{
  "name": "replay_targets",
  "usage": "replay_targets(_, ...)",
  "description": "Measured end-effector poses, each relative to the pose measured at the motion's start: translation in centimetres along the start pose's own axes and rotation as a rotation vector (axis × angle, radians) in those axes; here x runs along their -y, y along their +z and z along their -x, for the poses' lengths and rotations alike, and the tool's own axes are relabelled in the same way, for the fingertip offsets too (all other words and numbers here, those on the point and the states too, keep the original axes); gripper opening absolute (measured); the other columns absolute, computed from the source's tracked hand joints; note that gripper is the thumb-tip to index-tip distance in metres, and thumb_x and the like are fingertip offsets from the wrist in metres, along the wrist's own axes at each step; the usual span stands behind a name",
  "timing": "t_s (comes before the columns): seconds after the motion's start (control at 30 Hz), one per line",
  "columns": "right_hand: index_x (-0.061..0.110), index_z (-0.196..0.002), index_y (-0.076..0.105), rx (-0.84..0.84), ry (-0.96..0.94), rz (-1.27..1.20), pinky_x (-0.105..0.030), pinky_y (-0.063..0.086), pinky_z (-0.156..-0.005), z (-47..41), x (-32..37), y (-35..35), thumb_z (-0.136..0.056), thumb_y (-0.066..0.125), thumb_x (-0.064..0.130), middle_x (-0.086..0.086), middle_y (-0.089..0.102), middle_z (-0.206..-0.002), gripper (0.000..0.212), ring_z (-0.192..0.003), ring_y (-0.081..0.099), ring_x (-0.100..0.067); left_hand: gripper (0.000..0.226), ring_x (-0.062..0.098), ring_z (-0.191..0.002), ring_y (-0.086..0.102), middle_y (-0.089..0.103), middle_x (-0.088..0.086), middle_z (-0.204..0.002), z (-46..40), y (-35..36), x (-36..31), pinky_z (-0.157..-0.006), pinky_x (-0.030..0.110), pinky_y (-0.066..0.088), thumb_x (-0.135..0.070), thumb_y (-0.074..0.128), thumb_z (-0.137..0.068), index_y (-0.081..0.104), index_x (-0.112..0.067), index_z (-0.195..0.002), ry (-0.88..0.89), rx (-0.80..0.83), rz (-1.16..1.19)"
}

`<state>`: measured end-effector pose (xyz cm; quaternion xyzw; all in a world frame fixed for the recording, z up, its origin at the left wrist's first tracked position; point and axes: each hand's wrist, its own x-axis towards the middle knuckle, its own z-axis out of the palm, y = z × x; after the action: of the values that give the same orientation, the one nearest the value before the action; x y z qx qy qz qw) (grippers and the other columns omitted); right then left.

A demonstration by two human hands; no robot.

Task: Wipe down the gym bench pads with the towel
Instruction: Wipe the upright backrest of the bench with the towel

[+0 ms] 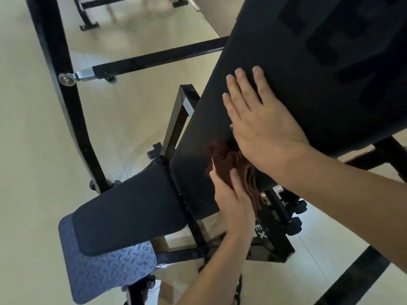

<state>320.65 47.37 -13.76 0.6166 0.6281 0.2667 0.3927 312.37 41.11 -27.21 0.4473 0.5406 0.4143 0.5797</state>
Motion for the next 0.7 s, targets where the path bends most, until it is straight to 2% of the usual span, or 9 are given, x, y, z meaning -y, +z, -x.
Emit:
replay_targets(0.07,-0.007,-0.161,-0.002,0.007,-0.001,-0.004,-0.067,0.002,-0.126,-0.2,0.0,0.0,-0.108,0.004,0.035,-0.036,-0.004,-0.168,0.068,-0.157,0.001,-0.053,0.015,-0.008,-0.092,0.067,0.068,-0.015,-0.104,-2.1,-0.3,0.0,-0.08,0.012,0.051,-0.03,0.044,-0.108,0.052,-0.036,-0.119,0.006,-0.003,-0.027)
replay_targets(0.13,-0.006,-0.161,-0.002,0.006,0.001,-0.015,-0.067,0.002,-0.125,-0.3,0.0,0.0,-0.108,0.004,0.035,-0.035,-0.004,-0.169,0.068,-0.158,0.001,-0.053,0.019,-0.012,-0.089,0.063,0.063,-0.022,-0.105,-7.4,-0.5,-0.5,-0.082,0.012,0.046,-0.031,0.042,-0.11,0.048,-0.047,-0.116,-0.024,-0.054,-0.101)
replay_targets(0.23,-0.006,-0.161,-0.003,0.004,0.001,-0.002,-0.066,0.003,-0.125,-0.4,0.3,0.1,-0.108,0.005,0.036,-0.034,-0.003,-0.169,0.068,-0.158,0.002,-0.052,0.035,0.018,-0.113,0.063,0.063,-0.002,-0.125,-15.4,-0.8,-0.3,-0.09,0.028,0.04,-0.036,0.037,-0.111,0.046,-0.025,-0.143,-0.202,-0.188,-0.139)
replay_targets(0.3,-0.006,-0.161,-0.003,0.005,0.008,0.002,-0.066,0.003,-0.126,-0.5,0.3,0.0,-0.108,0.006,0.037,-0.034,-0.004,-0.169,0.069,-0.158,0.001,-0.052,0.038,0.024,-0.117,0.062,0.064,0.004,-0.13,-15.9,-0.5,0.1,-0.09,0.03,0.041,-0.037,0.037,-0.111,0.044,-0.021,-0.145,-0.236,-0.205,-0.105)
replay_targets(0.43,-0.006,-0.162,-0.002,0.002,0.026,0.007,-0.067,0.004,-0.126,-0.6,0.2,-0.4,-0.107,0.006,0.038,-0.033,-0.003,-0.169,0.07,-0.158,0.002,-0.052,0.017,-0.009,-0.091,0.064,0.065,-0.022,-0.103,-4.9,-0.8,1.8,-0.078,0.015,0.049,-0.032,0.044,-0.109,0.05,-0.046,-0.116,-0.128,-0.101,-0.022)
replay_targets(0.5,-0.006,-0.162,-0.002,0.008,0.023,0.038,-0.067,0.004,-0.126,-0.7,0.3,-0.5,-0.106,0.004,0.037,-0.034,-0.003,-0.169,0.071,-0.158,0.002,-0.052,0.015,-0.004,-0.09,0.067,0.069,-0.016,-0.103,-0.6,-1.3,2.7,-0.079,0.021,0.055,-0.032,0.045,-0.108,0.053,-0.037,-0.119,-0.093,-0.038,-0.01)
replay_targets(0.57,-0.006,-0.162,-0.003,0.016,0.021,0.045,-0.067,0.005,-0.126,-0.7,0.5,-0.5,-0.106,0.002,0.035,-0.034,-0.004,-0.169,0.07,-0.158,0.002,-0.052,0.016,-0.004,-0.088,0.068,0.069,-0.014,-0.101,-1.5,-1.2,3.5,-0.079,0.022,0.055,-0.032,0.044,-0.108,0.05,-0.045,-0.115,-0.075,-0.026,-0.025)
replay_targets(0.63,-0.005,-0.162,-0.004,0.009,0.026,0.048,-0.066,0.005,-0.127,-0.6,0.6,-0.4,-0.105,0.0,0.035,-0.033,-0.005,-0.169,0.069,-0.158,0.001,-0.052,0.018,-0.012,-0.084,0.064,0.064,-0.021,-0.097,-5.5,-1.5,3.2,-0.076,0.012,0.049,-0.031,0.042,-0.109,0.046,-0.049,-0.108,-0.05,-0.056,-0.084)
replay_targets(0.7,-0.004,-0.162,-0.004,-0.005,0.042,0.055,-0.066,0.006,-0.128,-0.7,0.8,-0.1,-0.105,-0.001,0.035,-0.032,-0.004,-0.17,0.069,-0.158,0.001,-0.051,0.017,-0.009,-0.088,0.06,0.06,-0.025,-0.101,-10.6,-1.8,2.9,-0.079,0.016,0.044,-0.032,0.041,-0.11,0.049,-0.041,-0.121,-0.068,-0.1,-0.12)
